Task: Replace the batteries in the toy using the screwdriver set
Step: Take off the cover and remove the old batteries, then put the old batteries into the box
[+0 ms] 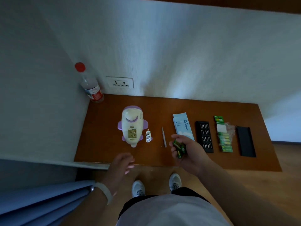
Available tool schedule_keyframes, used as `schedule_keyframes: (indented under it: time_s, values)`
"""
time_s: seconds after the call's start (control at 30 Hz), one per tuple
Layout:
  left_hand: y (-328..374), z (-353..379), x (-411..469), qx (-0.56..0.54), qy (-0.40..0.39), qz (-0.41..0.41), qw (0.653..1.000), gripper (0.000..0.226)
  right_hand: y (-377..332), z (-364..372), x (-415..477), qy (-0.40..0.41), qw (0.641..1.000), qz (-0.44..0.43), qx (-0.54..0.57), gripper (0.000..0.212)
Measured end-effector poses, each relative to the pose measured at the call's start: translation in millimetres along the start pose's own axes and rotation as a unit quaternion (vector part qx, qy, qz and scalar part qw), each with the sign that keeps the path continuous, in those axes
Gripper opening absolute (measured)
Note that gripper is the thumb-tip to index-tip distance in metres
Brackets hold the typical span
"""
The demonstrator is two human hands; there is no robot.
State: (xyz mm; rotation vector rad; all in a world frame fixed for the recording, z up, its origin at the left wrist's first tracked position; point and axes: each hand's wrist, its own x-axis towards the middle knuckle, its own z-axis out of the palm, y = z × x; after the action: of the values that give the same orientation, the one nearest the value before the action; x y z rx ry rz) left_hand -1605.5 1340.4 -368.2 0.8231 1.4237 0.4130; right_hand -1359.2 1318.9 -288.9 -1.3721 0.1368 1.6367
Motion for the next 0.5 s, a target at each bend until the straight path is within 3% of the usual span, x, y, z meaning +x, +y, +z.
schedule_keyframes:
  time_s: [0.2, 0.37, 0.5]
  values:
    - [17, 71, -6, 0.103, -0.039, 0.028, 0.994, 0.014, -30, -25, 8, 0.034, 0.999, -0.009, -0.014, 0.022]
    - [51, 138, 9, 0.186, 0.016, 0.117, 0.975, 0.012, -57, -57, 12, 0.053, 0.998, 0.01, -0.035, 0.021]
    - [68, 185, 33, 0.249, 0.039, 0.124, 0.96, 0.014, -76, -91, 15, 0.044, 0.998, 0.005, -0.043, 0.025]
